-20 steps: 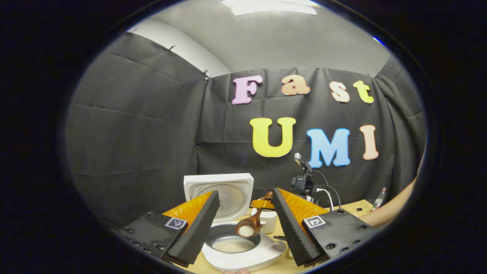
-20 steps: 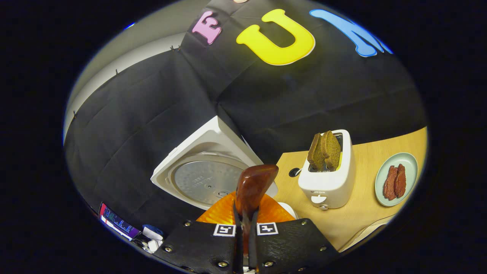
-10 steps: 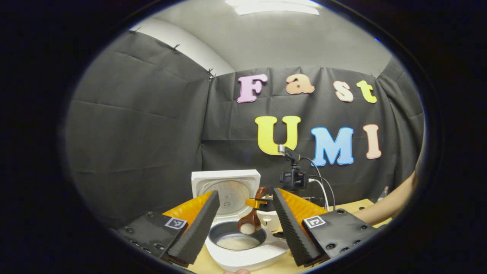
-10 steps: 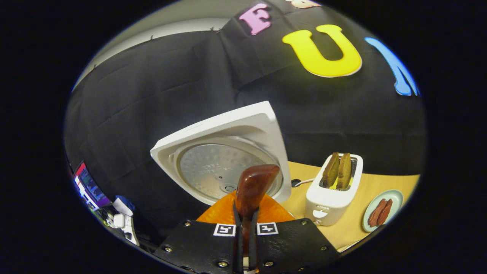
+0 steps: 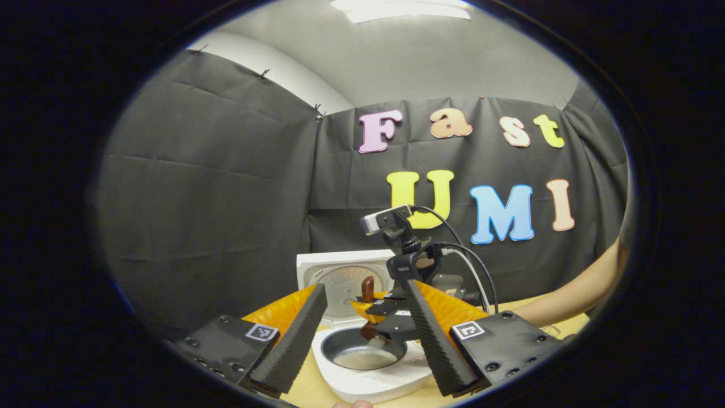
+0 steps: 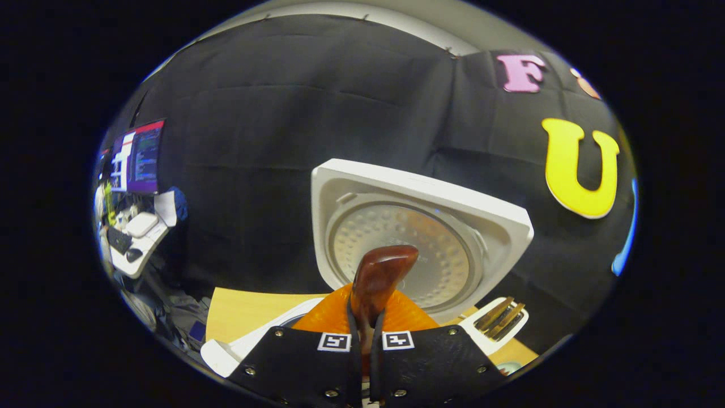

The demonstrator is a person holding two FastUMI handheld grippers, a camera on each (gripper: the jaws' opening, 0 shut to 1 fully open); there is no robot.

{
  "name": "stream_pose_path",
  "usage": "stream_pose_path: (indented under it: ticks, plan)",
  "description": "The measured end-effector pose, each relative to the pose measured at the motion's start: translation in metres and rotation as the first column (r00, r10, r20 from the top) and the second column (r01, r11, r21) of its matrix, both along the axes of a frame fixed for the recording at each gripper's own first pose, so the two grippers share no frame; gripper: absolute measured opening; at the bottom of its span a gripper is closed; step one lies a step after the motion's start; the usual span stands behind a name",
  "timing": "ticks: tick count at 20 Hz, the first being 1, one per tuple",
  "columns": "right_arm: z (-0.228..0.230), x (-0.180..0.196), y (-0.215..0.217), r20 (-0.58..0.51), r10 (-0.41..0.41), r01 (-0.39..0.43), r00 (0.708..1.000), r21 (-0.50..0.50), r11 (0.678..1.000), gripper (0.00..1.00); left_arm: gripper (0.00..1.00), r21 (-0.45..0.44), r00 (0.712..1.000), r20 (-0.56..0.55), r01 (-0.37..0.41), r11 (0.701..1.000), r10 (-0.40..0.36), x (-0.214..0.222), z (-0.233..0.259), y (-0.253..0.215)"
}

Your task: Close the left gripper, press the button to open the rice cooker; take a wooden spoon from the chopstick holder with the right hand, scoop a spoonful of rice and pour it into the rice cooker, then put the wooden spoon back into the chopstick holder.

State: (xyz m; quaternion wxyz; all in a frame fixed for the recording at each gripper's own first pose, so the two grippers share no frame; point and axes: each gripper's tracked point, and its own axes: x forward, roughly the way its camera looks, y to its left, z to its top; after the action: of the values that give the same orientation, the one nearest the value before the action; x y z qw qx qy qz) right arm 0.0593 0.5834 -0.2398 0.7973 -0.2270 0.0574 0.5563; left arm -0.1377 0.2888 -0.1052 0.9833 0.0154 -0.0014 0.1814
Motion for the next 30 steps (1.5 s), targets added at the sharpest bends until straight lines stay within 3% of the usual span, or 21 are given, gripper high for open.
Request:
stream_pose_path:
  ticks: [3, 5, 7, 9, 12, 14, 17, 21, 22, 25, 27, 30]
  plan:
    - [0.005, -0.013, -0.001, 0.089, 0.074, -0.071, 0.993, -0.039, 0.997, 0.06, 0.96, 0.009, 1.000, 0.005, 0.001, 1.000, -0.001, -0.001, 0.003, -0.001]
    - [0.010, -0.015, -0.003, 0.103, 0.082, -0.079, 0.991, -0.033, 0.996, 0.06, 0.93, 0.014, 1.000, 0.006, -0.001, 1.000, 0.001, 0.001, 0.004, -0.002]
    - [0.016, -0.016, -0.004, 0.070, 0.071, -0.070, 0.995, -0.011, 0.997, 0.06, 0.99, 0.013, 1.000, 0.005, 0.000, 1.000, 0.000, -0.001, 0.003, -0.003]
    - [0.025, -0.010, -0.006, 0.015, 0.035, -0.036, 0.999, 0.035, 0.999, 0.06, 0.93, 0.015, 1.000, 0.006, 0.002, 1.000, -0.002, -0.003, 0.005, -0.006]
    - [0.040, 0.002, -0.016, -0.156, -0.055, 0.076, 0.986, 0.133, 0.988, 0.06, 0.96, 0.012, 1.000, 0.005, 0.006, 1.000, -0.007, -0.003, 0.008, -0.008]
    - [0.052, 0.011, -0.023, -0.304, -0.100, 0.166, 0.947, 0.199, 0.966, 0.06, 0.98, -0.004, 1.000, 0.006, 0.010, 1.000, -0.010, -0.001, 0.006, -0.009]
    - [0.071, 0.029, -0.045, -0.488, -0.138, 0.298, 0.862, 0.269, 0.916, 0.06, 0.95, -0.027, 0.999, 0.022, 0.029, 0.999, -0.029, 0.005, 0.011, -0.014]
    - [0.092, 0.050, -0.088, -0.658, -0.136, 0.435, 0.740, 0.315, 0.843, 0.06, 0.92, -0.057, 0.997, 0.014, 0.074, 0.996, -0.073, 0.018, 0.008, -0.023]
    - [0.096, 0.054, -0.097, -0.697, -0.127, 0.469, 0.706, 0.326, 0.821, 0.06, 0.99, -0.063, 0.996, 0.012, 0.085, 0.994, -0.085, 0.022, 0.008, -0.025]
    - [0.105, 0.065, -0.123, -0.773, -0.098, 0.549, 0.627, 0.349, 0.760, 0.06, 0.97, -0.075, 0.993, 0.009, 0.117, 0.990, -0.117, 0.032, 0.012, -0.033]
    - [0.111, 0.071, -0.145, -0.793, -0.093, 0.589, 0.601, 0.362, 0.722, 0.06, 0.95, -0.074, 0.990, 0.011, 0.139, 0.988, -0.139, 0.040, 0.015, -0.040]
    - [0.127, 0.073, -0.188, -0.784, -0.133, 0.631, 0.606, 0.372, 0.681, 0.06, 0.95, -0.070, 0.984, 0.009, 0.178, 0.982, -0.178, 0.050, 0.018, -0.054]
